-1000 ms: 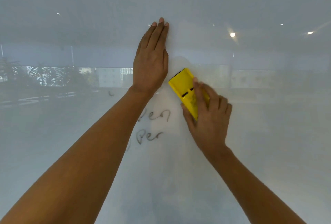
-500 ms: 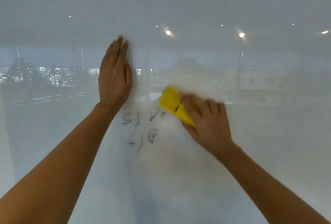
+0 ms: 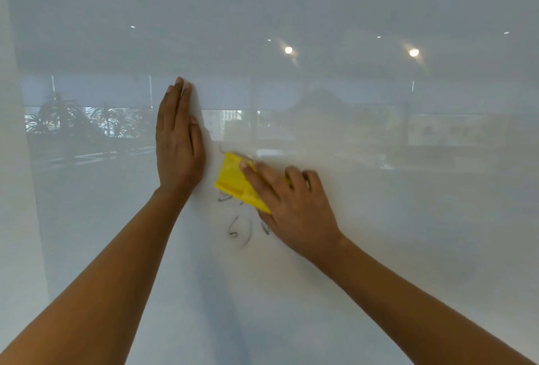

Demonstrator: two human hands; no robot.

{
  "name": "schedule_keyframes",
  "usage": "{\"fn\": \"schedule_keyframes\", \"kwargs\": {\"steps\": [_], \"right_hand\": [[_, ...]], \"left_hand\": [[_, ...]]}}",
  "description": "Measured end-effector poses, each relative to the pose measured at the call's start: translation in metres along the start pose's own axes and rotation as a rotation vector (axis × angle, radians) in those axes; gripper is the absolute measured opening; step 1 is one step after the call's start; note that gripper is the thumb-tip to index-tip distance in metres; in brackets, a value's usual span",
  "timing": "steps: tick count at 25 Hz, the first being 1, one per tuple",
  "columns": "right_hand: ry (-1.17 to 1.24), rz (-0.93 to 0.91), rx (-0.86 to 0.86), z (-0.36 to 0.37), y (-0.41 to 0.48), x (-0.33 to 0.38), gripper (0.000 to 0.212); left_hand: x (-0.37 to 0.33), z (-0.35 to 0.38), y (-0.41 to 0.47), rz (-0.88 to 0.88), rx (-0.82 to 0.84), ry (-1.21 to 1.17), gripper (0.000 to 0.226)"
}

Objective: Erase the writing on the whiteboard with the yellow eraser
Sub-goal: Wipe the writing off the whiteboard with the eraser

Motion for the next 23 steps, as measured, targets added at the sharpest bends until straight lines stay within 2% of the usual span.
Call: {"fn": "schedule_keyframes", "kwargs": {"steps": [4,5,9,12,15,19,23], "right_hand": [[0.053,-0.153,0.023,0.000,-0.005,-0.012,0.068],[0.052,-0.104,0.005,0.000,0.006,-0.023,0.070],[-0.029,0.346,-0.117,-0.005,0.075,-0.057,0.062],[-0.036,0.463,-0.133,-0.004,0.106,-0.044,0.062],[0.010,0.321,-0.090,0.004,0.093,-0.010,0.068],[0.038,0.100,-0.022,0.006,0.040,0.024,0.066],[0.060,0.005,-0.012,0.003,0.027,0.009,0.066]], "left_hand": [[0.002,-0.001,0.000,0.002,0.005,-0.010,0.049],[0.002,-0.001,0.000,-0.003,0.006,-0.011,0.049],[0.001,0.000,-0.002,0.001,0.023,-0.013,0.050],[0.002,-0.002,-0.003,-0.007,0.014,-0.030,0.049],[0.003,-0.003,-0.006,-0.051,-0.012,-0.090,0.051],[0.017,-0.010,-0.020,-0.154,-0.057,-0.089,0.057],[0.029,-0.020,-0.042,-0.052,0.079,-0.006,0.054]]}}
Point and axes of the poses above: each hand's wrist, its own y-axis towards the middle knuckle, its own z-axis out of the palm, x = y × z, the point moved 2 cm from there along y, towards the middle knuckle, and after that the axes turned 3 degrees about x, right-handed, at the moved point
